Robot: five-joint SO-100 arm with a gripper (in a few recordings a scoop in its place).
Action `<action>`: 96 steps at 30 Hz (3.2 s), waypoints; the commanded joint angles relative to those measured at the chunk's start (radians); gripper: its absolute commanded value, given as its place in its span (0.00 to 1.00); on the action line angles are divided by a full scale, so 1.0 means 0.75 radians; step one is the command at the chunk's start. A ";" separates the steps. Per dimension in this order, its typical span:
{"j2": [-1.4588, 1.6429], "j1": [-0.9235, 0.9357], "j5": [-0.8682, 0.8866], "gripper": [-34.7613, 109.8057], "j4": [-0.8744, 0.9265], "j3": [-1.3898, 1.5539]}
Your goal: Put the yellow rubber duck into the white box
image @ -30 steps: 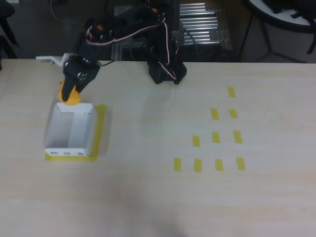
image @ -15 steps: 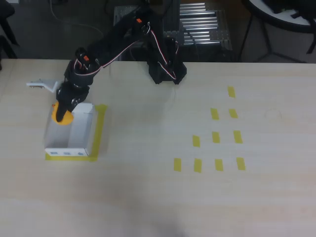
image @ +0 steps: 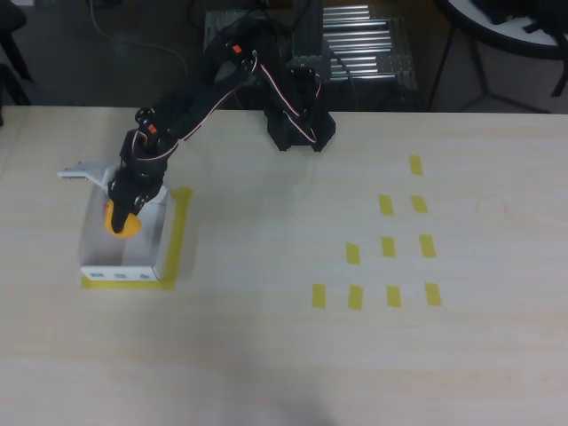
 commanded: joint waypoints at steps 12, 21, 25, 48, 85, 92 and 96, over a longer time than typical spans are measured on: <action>0.020 0.014 -0.086 0.32 -0.043 -0.072; 0.020 0.008 -0.086 0.36 -0.043 -0.070; 0.020 0.008 -0.086 0.37 -0.043 -0.070; 0.051 -0.010 -0.153 0.45 -0.043 -0.055; 2.755 -1.147 0.959 0.24 0.771 1.710; 2.755 -1.172 0.988 0.24 0.800 1.861; 2.757 -1.172 0.988 0.24 0.785 1.888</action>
